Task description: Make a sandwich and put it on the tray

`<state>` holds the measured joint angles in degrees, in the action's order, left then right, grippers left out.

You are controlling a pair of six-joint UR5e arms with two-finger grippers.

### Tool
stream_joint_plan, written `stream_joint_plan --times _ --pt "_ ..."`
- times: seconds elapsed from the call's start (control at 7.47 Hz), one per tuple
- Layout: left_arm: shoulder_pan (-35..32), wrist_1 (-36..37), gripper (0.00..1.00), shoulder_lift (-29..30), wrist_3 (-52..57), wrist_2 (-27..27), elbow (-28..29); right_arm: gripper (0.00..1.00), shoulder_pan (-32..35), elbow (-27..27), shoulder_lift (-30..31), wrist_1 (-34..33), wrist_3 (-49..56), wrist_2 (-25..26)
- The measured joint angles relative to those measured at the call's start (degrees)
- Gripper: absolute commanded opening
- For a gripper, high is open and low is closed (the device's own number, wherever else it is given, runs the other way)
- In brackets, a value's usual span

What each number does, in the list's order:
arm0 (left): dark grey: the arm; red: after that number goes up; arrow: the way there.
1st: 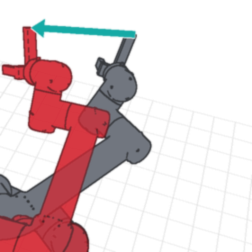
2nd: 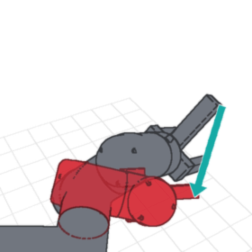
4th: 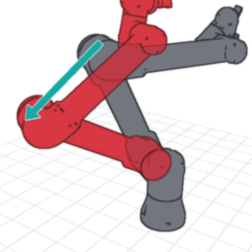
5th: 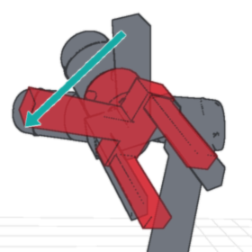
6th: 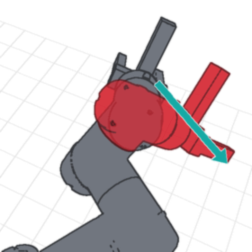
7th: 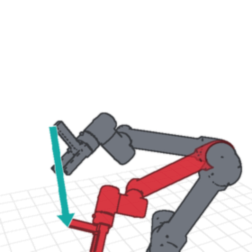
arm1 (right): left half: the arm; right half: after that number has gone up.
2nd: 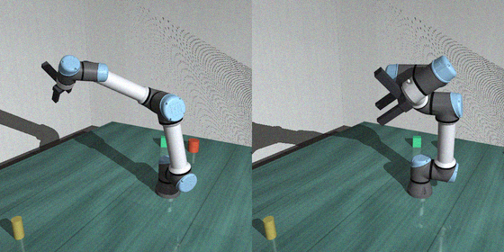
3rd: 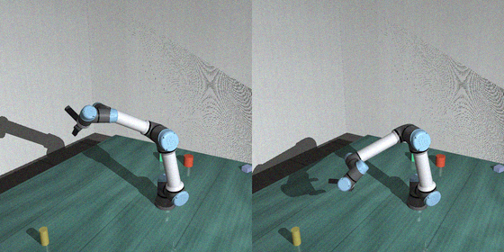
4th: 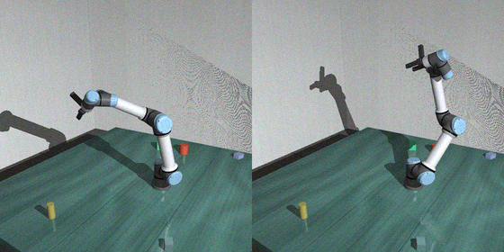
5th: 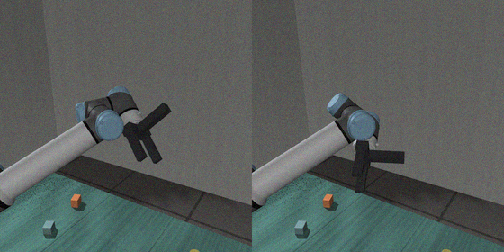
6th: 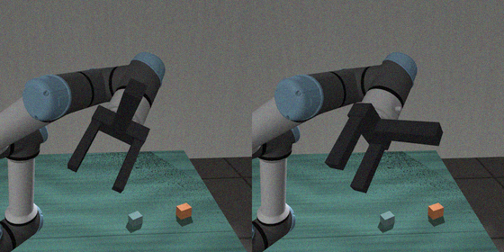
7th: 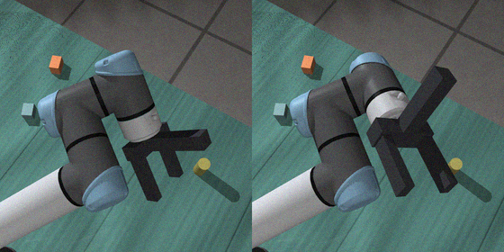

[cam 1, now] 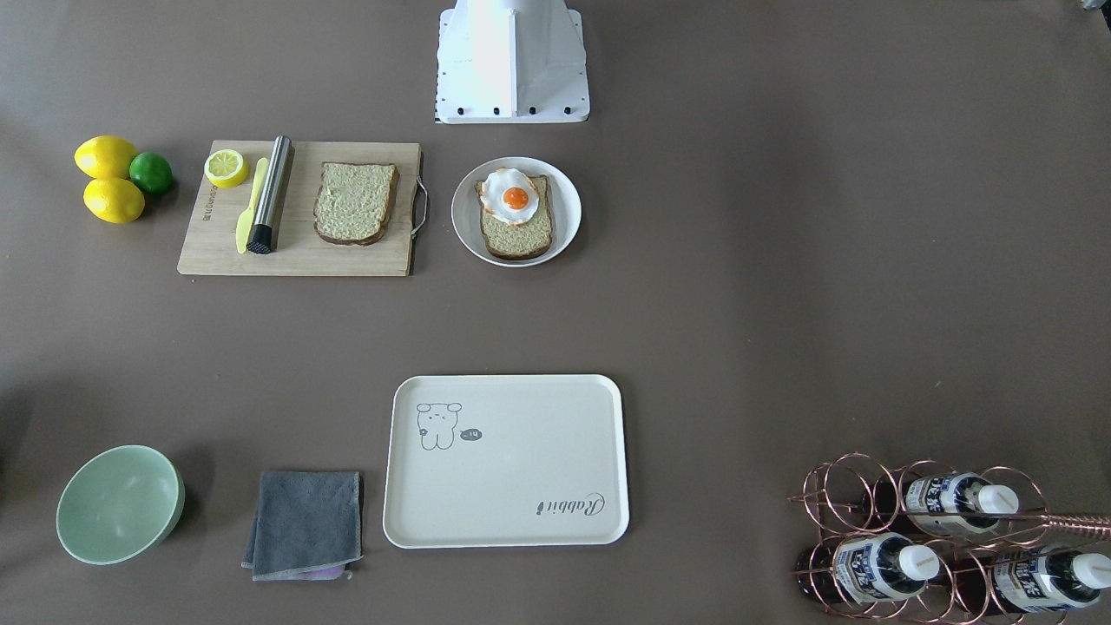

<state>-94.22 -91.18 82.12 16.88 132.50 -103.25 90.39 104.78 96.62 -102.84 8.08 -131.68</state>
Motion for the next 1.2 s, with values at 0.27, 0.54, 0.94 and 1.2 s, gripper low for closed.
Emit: stream_joint_plan --times 0.27,0.54,0.94,1.2 --pt "0.05 -0.12 0.98 -0.57 0.18 0.02 0.28 1.0 0.04 0.06 0.07 0.12 0.01 0.01" --pt "0.05 -0.14 0.98 -0.78 0.18 0.09 0.54 1.0 0.01 0.04 0.26 0.17 0.01 0.02" --pt "0.09 0.0 0.98 -0.82 0.16 0.13 0.69 1.0 -0.01 -0.04 0.28 0.09 0.09 -0.07" --pt "0.07 -0.04 0.98 -0.76 0.1 0.06 0.78 1.0 -0.02 -0.02 0.28 0.05 0.1 -0.15"
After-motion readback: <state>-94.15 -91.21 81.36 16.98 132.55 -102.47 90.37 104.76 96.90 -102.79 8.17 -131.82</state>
